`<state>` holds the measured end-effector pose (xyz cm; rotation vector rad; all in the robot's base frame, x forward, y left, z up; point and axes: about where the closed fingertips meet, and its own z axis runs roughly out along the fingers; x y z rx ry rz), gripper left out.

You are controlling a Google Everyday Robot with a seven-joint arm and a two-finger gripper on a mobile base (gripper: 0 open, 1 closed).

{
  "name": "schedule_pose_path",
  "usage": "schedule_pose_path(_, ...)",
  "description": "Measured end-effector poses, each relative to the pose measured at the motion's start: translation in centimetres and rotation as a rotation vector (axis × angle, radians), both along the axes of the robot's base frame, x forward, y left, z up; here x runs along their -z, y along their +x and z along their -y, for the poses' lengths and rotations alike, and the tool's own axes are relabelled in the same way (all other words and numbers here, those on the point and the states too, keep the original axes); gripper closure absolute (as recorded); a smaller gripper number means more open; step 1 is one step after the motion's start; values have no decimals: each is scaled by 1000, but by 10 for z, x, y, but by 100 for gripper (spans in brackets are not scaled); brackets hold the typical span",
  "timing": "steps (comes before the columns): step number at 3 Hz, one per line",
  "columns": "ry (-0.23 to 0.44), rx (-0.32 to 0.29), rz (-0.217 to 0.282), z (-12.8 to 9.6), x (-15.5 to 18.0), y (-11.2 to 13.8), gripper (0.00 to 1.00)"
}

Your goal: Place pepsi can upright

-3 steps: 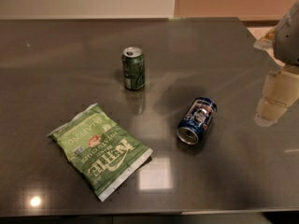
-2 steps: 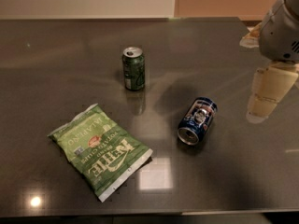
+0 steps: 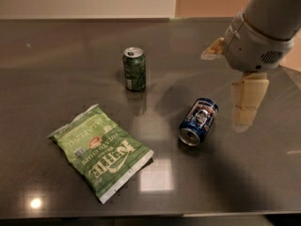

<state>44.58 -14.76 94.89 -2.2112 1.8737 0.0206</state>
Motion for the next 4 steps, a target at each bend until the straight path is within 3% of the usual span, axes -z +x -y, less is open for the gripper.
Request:
schedule_pose_path(2,-31,-360,-38,-26,43,-12,0)
schedule_pose_path(3,-60,-506,-49,-33,66,-14,0)
schedule_pose_path(4,-104,-600,-52,-36,84,-13,0)
